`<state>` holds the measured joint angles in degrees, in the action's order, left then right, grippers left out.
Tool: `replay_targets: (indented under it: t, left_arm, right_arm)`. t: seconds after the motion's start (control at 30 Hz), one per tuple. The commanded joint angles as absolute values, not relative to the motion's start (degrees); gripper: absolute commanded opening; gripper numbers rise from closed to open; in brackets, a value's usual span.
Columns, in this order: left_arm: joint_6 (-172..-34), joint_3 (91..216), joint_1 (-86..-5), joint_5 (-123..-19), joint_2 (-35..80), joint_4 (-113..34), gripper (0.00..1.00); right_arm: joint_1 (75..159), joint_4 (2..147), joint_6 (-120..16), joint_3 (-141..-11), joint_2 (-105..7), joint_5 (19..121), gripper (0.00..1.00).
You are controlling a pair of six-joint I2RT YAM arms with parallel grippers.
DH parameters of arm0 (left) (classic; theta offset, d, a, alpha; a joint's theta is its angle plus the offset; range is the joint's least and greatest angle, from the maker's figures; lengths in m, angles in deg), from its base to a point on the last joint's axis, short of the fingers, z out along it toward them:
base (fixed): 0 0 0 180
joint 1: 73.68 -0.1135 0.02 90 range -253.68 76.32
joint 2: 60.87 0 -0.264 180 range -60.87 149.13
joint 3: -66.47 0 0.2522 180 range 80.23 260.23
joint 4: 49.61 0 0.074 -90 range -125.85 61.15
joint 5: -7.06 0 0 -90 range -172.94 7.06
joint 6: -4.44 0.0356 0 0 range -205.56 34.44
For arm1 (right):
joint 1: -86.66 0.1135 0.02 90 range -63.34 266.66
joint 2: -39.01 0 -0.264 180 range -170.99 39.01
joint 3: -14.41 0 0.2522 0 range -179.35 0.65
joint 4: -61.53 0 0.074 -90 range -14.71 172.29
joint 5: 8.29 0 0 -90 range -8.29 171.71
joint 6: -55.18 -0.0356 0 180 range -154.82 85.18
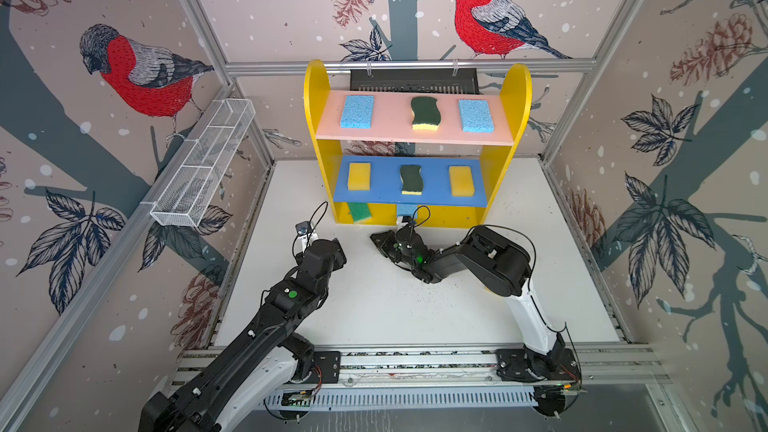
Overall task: Arrange cleaning sponges on a shelf
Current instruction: Move the cleaning sponge to the shelf.
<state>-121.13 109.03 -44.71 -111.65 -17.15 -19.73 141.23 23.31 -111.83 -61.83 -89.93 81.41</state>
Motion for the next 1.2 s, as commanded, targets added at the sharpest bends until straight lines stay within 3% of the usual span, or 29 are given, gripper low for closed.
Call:
replay_targets:
  t: [0.0,0.53,1.17]
  left_arm:
    - [-122.01,109.14,-44.72,-112.78,-17.44,-19.1,0.73]
    - [-125.04,109.1,-44.76,-113.51,-19.16,-17.23,0.73]
    - [-126.06,110.38,-44.72,-113.39,-19.75,-17.13,0.73]
  right_arm:
    - [141.8,21.58,-115.27,-63.06,-91.28,84.52,0.14]
    - [143.61,26.66,-121.75,-71.03,-96.85,93.6,0.11]
    - [143.89,34.46,-125.73,-79.92,-102.46,94.36,0.1]
